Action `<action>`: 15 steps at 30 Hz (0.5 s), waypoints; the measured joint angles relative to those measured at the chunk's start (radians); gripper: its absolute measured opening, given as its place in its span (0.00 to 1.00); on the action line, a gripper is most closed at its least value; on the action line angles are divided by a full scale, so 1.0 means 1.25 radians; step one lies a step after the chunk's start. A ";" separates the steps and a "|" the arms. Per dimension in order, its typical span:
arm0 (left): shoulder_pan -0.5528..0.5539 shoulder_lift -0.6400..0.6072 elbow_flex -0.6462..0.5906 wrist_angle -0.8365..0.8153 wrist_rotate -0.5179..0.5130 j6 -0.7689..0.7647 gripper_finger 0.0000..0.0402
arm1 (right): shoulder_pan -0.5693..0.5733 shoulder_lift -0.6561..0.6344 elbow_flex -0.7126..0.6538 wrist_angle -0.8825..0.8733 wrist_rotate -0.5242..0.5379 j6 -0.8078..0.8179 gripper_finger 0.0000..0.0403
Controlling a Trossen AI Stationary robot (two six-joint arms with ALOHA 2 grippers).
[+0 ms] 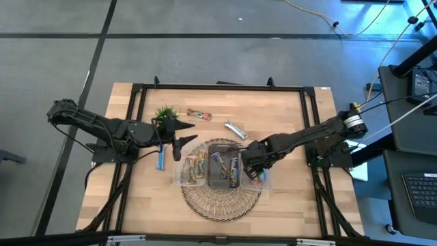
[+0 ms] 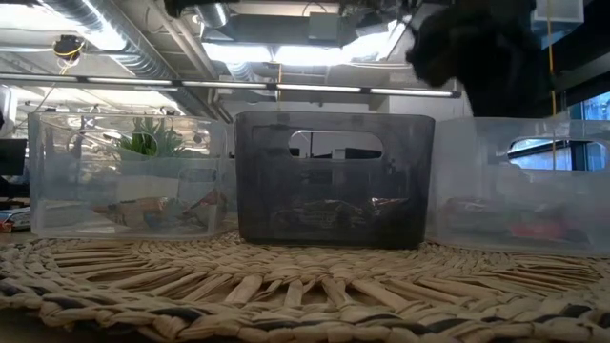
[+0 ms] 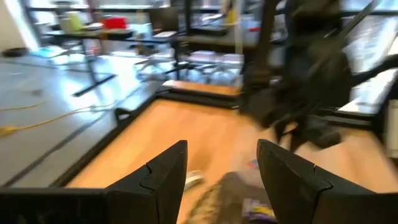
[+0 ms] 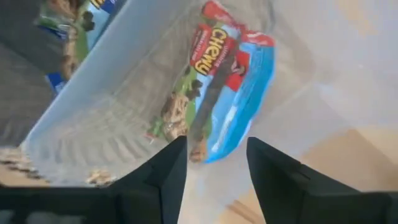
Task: Pick and place Granola Bars by type
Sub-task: Put the red granola bar into the right transparent bin
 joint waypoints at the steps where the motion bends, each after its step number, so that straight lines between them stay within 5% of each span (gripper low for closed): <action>1: 0.006 0.000 0.000 -0.008 -0.013 0.002 0.47 | 0.000 -0.015 0.006 -0.016 0.005 0.000 0.42; 5: 0.057 0.000 0.000 -0.011 0.001 0.006 0.46 | -0.008 -0.098 0.015 -0.031 0.047 0.001 0.42; 15: 0.311 0.038 0.000 -0.062 0.243 0.006 0.46 | -0.073 -0.271 0.016 -0.030 0.215 -0.068 0.42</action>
